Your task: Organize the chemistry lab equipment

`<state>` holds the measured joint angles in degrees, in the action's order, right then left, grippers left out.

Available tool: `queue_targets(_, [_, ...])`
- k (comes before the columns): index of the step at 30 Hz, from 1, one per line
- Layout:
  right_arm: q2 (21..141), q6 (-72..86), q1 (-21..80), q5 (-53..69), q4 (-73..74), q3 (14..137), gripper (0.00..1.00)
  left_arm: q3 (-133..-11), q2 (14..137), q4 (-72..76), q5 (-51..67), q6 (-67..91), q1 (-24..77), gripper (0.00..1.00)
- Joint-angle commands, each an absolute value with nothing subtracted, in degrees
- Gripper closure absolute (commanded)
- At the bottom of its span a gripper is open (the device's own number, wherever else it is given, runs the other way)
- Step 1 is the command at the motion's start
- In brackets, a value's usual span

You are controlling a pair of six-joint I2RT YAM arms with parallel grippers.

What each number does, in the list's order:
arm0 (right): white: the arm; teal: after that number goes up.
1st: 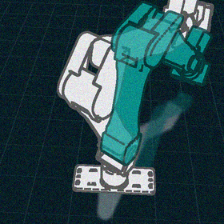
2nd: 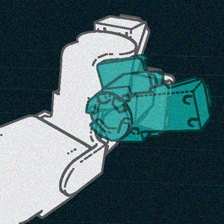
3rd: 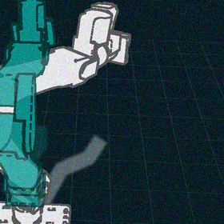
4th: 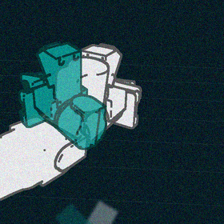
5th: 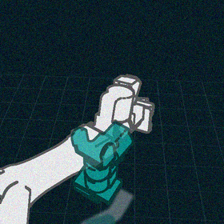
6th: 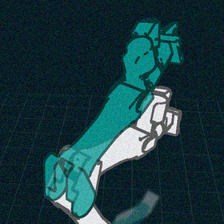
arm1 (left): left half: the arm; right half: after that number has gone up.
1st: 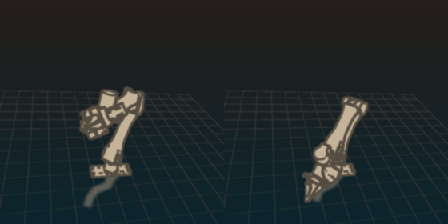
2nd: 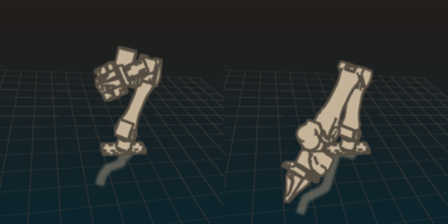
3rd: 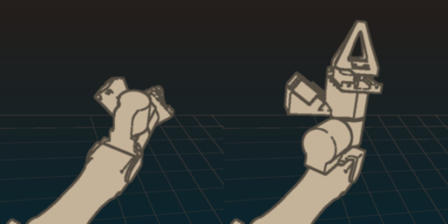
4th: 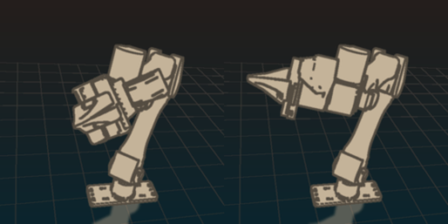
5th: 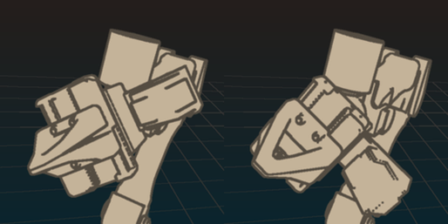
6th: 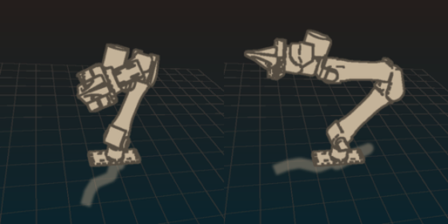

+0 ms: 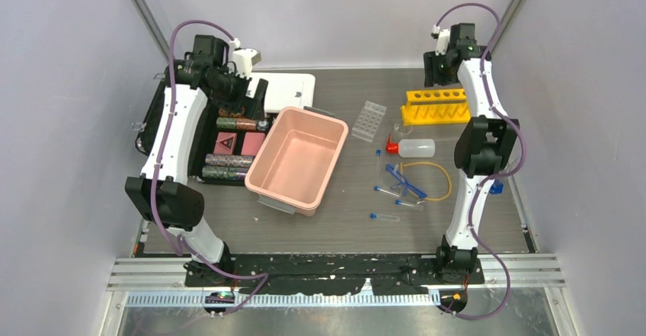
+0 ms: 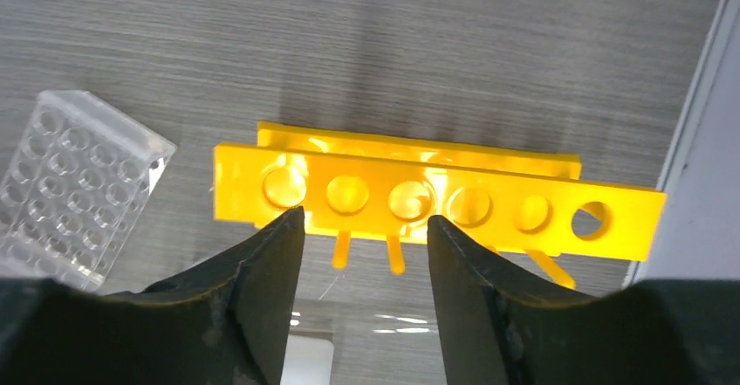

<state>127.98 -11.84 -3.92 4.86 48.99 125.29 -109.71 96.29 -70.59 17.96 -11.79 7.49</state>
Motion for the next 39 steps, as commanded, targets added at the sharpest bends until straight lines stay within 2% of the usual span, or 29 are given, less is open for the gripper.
queue_targets(1, [117.34, -17.10, -3.87, 10.44, 50.01, 127.09, 0.35, -111.85, 96.45, -69.73, 18.28, -10.99, 7.65, 0.01])
queue_targets(4, [110.05, -21.91, -3.87, 16.00, 52.23, 122.85, 0.25, -110.89, 95.44, -67.77, 21.03, -11.07, 7.65, 0.01])
queue_targets(9, [97.19, -31.48, -3.87, 26.00, 56.61, 107.95, 0.06, -103.13, 89.11, -57.95, 29.16, -12.22, 7.69, 0.01])
queue_targets(12, [87.91, -37.86, -3.62, 30.54, 59.41, 96.92, 0.01, -96.98, 84.84, -52.37, 33.22, -13.53, 7.74, 0.01])
queue_targets(18, [79.63, -52.46, -2.82, 26.17, 70.05, 85.01, 0.03, -91.72, 81.64, -50.01, 41.17, -16.29, 7.94, 0.01])
queue_targets(24, [80.78, -61.75, -3.42, 11.50, 66.76, 79.06, 0.02, -88.27, 80.07, -50.91, 44.03, -21.39, 8.93, 0.01])
queue_targets(29, [94.97, -73.67, -8.41, 9.25, 68.14, 92.19, 0.12, -88.76, 80.16, -53.53, 46.34, -26.84, 9.14, 0.01])
queue_targets(34, [107.25, -85.61, -10.06, 7.37, 66.64, 99.24, 0.19, -88.46, 80.21, -53.35, 47.76, -30.41, 9.20, 0.01])
queue_targets(39, [115.67, -89.04, -10.09, 6.52, 66.25, 106.12, 0.27, -89.16, 81.55, -53.50, 47.69, -31.16, 9.15, 0.01])
